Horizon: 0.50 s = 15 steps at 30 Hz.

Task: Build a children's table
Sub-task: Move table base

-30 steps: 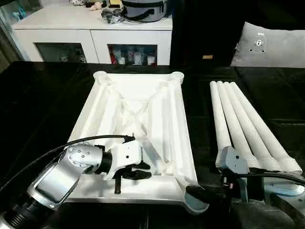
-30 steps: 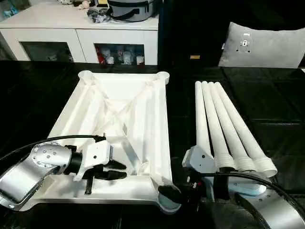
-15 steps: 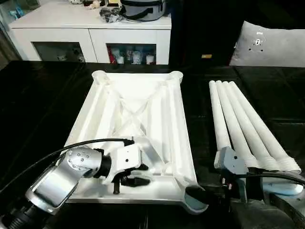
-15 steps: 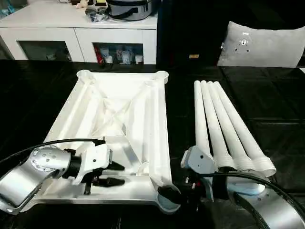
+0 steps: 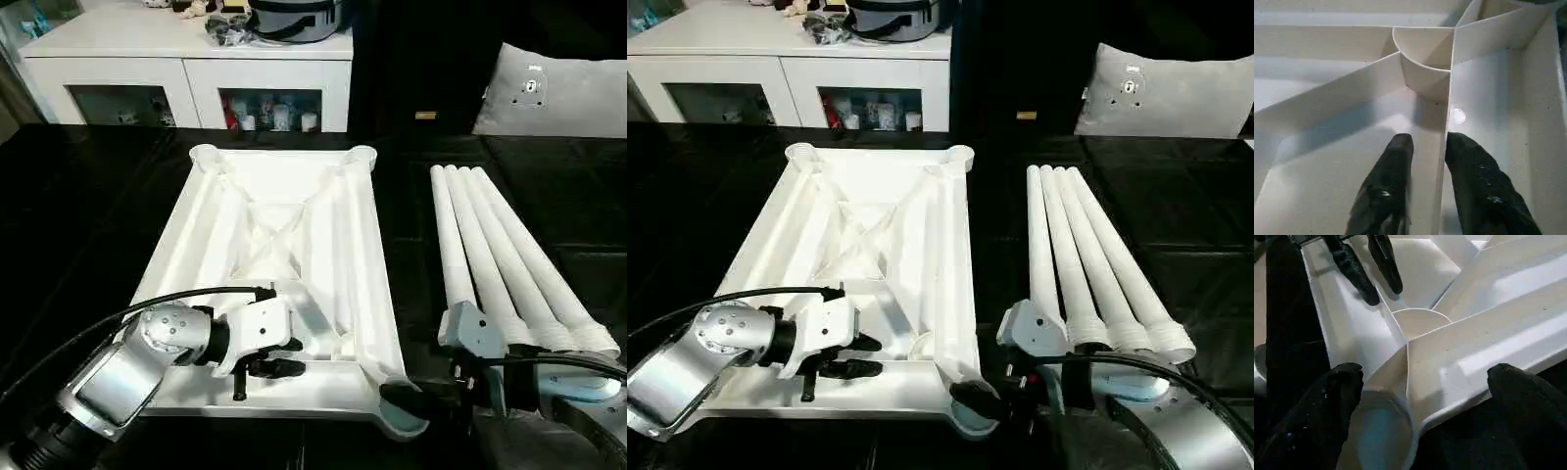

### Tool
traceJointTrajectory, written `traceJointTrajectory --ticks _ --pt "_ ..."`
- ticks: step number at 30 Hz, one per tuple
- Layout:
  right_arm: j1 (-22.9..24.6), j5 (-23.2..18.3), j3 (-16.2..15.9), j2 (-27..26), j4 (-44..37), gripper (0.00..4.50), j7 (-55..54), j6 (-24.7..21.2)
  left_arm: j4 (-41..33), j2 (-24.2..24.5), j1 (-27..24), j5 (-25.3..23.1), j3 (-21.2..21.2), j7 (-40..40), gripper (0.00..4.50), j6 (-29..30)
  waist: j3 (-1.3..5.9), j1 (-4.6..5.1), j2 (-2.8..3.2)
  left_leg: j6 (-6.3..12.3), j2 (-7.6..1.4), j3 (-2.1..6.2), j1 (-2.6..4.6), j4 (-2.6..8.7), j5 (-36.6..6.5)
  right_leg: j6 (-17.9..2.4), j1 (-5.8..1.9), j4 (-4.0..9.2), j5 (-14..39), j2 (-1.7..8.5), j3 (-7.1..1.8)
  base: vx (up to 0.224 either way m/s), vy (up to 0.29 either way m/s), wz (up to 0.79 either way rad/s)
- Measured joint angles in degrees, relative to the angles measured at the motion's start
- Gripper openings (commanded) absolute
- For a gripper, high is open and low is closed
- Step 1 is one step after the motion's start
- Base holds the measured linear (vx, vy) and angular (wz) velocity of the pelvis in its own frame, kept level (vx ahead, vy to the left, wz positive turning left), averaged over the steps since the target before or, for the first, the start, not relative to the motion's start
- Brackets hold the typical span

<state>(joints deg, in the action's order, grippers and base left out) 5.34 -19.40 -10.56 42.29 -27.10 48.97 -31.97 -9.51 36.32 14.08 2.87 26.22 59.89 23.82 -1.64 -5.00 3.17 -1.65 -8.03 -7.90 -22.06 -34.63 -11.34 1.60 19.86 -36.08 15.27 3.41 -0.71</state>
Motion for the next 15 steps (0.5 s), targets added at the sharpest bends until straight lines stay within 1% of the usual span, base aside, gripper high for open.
traceJointTrajectory --ticks 1,2,3,5,9,13,15 --pt "0.00 -0.02 -0.12 -0.04 0.00 4.50 0.01 -0.01 0.00 -0.01 -0.03 0.13 0.00 0.03 0.94 0.01 0.00 -0.02 0.00 0.00 0.00 0.00 0.00 0.00 0.00 0.00 0.00 0.00 0.00 0.00 0.00 0.000 0.000 0.00" --pt "0.00 -0.05 -0.12 -0.06 0.00 4.50 0.02 -0.01 0.02 -0.03 -0.05 0.24 0.00 0.01 0.74 0.01 0.00 -0.06 0.00 0.00 0.00 -0.01 0.00 0.00 0.00 0.00 0.00 0.00 0.00 0.00 0.00 0.000 0.000 0.00" --pt "0.00 -0.06 -0.12 -0.06 0.00 4.50 0.01 -0.01 0.20 -0.09 -0.05 0.27 0.00 0.00 0.74 0.01 0.00 -0.06 0.00 0.00 0.00 -0.01 0.00 0.00 0.00 0.00 -0.01 0.00 0.00 0.01 0.00 0.000 0.000 0.00" --pt "-0.01 -0.07 -0.12 -0.07 0.00 4.50 0.01 -0.01 1.03 -0.73 -0.01 0.22 -0.03 -0.28 0.58 -0.17 0.00 -0.06 0.00 0.00 0.00 -0.03 0.01 0.00 0.00 0.00 -0.01 0.00 0.00 0.02 0.00 0.000 0.000 0.00" --pt "-0.33 -0.07 -0.12 -0.15 0.00 4.50 -0.10 -0.01 2.50 -1.44 0.37 -0.10 -0.10 -1.37 0.17 -0.57 0.01 0.01 0.01 0.00 -0.01 -0.04 0.02 0.00 0.00 0.03 -0.02 -0.01 -0.03 0.02 0.00 0.000 0.000 0.00" --pt "-0.47 -0.12 -0.11 -0.73 0.00 4.50 -0.44 -0.01 4.72 -3.07 1.49 -0.65 -0.17 -2.86 0.03 -1.56 0.01 0.29 0.02 -0.02 -0.03 -0.08 0.02 0.00 0.02 0.04 0.00 -0.01 -0.03 0.02 -0.02 0.000 0.000 0.00" --pt "-0.52 -0.15 -0.10 -1.19 0.01 4.50 -0.98 -0.01 6.31 -4.02 2.28 -1.06 -0.33 -4.51 0.03 -2.31 -0.02 0.68 -0.04 -0.02 -0.05 -0.10 0.02 0.00 0.02 0.04 0.01 -0.01 -0.03 0.00 -0.02 0.000 0.000 0.00"
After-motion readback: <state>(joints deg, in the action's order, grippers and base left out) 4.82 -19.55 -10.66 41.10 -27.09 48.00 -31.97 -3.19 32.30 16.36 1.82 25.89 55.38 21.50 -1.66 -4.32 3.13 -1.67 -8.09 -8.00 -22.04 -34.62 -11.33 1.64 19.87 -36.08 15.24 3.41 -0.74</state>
